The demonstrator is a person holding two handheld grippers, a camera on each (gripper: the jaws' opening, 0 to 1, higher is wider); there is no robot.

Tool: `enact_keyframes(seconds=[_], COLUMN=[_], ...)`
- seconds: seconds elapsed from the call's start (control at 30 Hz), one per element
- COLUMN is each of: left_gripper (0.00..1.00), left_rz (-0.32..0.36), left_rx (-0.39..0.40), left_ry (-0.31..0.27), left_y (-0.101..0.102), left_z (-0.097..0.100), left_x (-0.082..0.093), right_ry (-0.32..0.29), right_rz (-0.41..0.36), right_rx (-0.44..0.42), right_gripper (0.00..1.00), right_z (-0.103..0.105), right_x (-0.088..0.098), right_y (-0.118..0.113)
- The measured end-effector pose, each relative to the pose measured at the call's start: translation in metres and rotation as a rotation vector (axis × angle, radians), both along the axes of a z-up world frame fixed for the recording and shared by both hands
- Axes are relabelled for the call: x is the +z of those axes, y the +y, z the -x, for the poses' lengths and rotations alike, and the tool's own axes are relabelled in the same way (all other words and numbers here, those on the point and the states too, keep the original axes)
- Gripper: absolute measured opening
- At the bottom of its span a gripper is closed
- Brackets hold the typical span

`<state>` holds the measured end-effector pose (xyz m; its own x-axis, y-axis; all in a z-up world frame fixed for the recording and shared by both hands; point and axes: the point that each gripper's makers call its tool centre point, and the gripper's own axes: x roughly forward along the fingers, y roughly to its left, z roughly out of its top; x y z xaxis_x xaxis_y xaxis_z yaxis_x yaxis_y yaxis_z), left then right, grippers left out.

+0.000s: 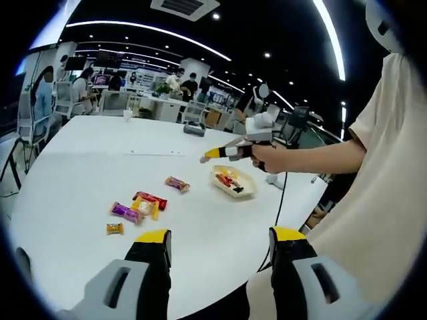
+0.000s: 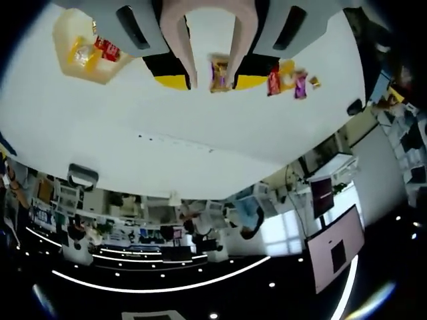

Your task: Place the target food into the container with the food tongs after gripping and lifting it, then release it inside without dropping or visibly crushing the food.

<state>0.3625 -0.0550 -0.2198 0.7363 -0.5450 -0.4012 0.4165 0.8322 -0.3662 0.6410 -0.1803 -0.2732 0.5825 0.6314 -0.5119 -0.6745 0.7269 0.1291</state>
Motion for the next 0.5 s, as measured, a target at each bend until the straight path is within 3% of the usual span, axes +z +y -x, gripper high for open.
enact_keyframes(seconds=[0.5], left_gripper=[0.59], left_rz=[-0.01], left_rx=[0.037], left_ry=[0.045], left_y=[0.018], left_z=[0.007], left_x=[-0.01], right_ry=[0.027], right_rz=[0.08], right_rx=[0.069], right_gripper=[0.24], right_z=[-0.001], right_x=[-0.033], right_y=[0.019])
